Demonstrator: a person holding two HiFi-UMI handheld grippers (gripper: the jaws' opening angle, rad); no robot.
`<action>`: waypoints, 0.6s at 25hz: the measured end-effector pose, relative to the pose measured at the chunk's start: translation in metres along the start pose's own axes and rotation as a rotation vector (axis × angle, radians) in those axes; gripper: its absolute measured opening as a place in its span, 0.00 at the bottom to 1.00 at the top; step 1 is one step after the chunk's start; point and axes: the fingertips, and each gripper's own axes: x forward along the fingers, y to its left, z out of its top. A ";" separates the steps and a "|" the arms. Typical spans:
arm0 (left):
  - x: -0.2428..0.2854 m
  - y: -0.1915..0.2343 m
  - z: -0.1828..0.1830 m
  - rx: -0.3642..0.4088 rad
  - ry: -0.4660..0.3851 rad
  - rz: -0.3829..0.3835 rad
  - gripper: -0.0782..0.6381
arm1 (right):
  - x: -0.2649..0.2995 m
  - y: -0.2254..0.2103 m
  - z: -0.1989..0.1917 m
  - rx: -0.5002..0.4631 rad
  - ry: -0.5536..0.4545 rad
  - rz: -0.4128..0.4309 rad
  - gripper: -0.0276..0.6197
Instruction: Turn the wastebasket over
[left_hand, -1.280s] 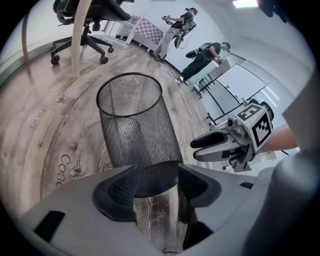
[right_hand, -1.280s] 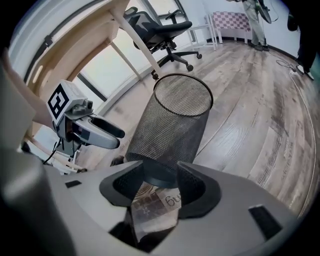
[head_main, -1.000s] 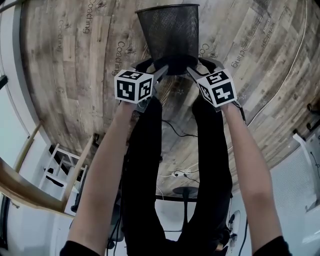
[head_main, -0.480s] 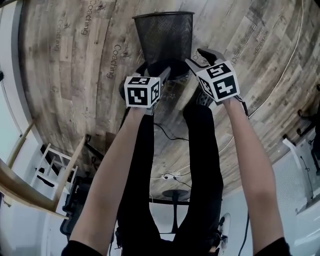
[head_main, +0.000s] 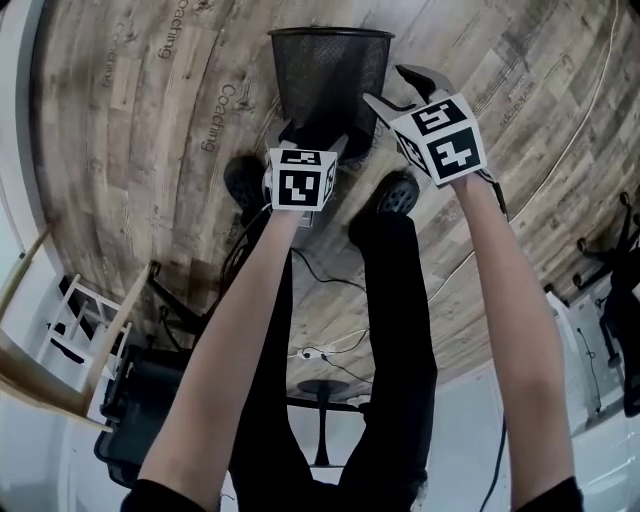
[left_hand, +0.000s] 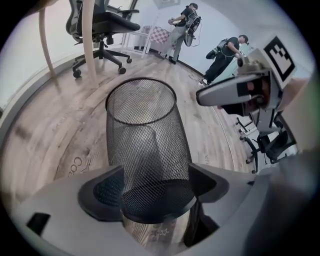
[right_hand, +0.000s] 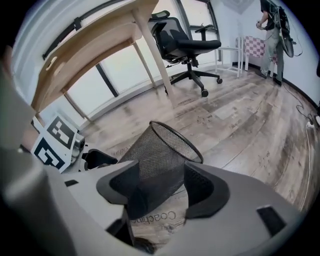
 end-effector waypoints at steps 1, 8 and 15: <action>0.002 0.000 -0.003 0.009 0.013 0.008 0.66 | 0.001 -0.002 0.004 -0.013 0.000 0.003 0.46; 0.003 0.001 -0.006 0.048 0.038 0.038 0.66 | 0.012 -0.008 0.036 -0.093 -0.010 0.030 0.47; 0.002 0.004 -0.007 0.044 0.027 0.021 0.67 | 0.027 -0.012 0.061 -0.192 0.008 0.040 0.46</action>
